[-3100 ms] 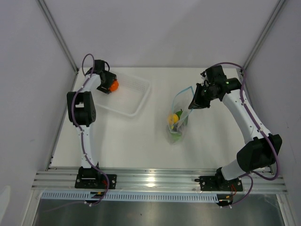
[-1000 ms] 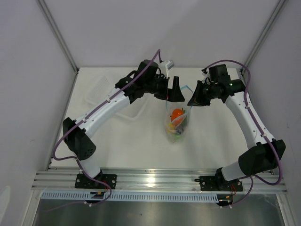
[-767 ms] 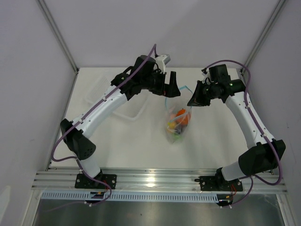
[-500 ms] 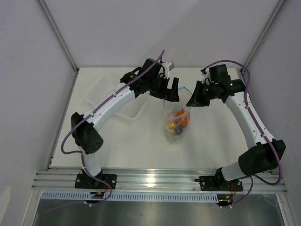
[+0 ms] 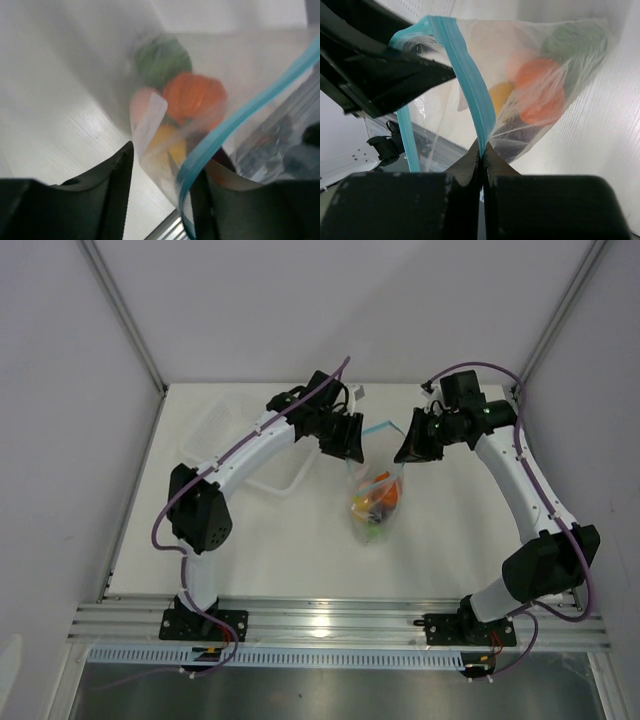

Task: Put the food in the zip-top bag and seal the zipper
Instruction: Zip the zipper food storage bag at the center of the board.

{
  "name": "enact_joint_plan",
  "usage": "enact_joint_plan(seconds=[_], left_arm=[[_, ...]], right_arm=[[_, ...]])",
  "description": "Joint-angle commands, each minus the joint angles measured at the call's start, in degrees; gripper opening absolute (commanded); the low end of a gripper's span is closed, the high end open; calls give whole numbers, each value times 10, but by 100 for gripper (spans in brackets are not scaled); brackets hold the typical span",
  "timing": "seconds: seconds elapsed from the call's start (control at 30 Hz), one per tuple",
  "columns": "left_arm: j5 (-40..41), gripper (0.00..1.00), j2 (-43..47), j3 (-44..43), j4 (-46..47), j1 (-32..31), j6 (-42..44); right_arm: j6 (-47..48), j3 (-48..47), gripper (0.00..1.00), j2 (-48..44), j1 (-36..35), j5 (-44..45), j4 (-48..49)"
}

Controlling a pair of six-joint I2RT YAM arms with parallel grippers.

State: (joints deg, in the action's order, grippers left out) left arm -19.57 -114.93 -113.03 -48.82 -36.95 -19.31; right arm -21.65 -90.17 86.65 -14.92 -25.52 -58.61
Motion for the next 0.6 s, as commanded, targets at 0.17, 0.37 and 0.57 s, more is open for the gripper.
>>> enact_joint_plan(seconds=[0.17,0.37,0.57], left_arm=[[-93,11,151,174,95,-3,-88],[-116,1,225,271,152,-14,-199],[-106,1,275,321,219,-17,-321]], right_arm=[[13,-91,2,58,-4,-16,30],[24,-188,17,129,-6,-9,11],[32,-172,75,70,-7,41,-46]])
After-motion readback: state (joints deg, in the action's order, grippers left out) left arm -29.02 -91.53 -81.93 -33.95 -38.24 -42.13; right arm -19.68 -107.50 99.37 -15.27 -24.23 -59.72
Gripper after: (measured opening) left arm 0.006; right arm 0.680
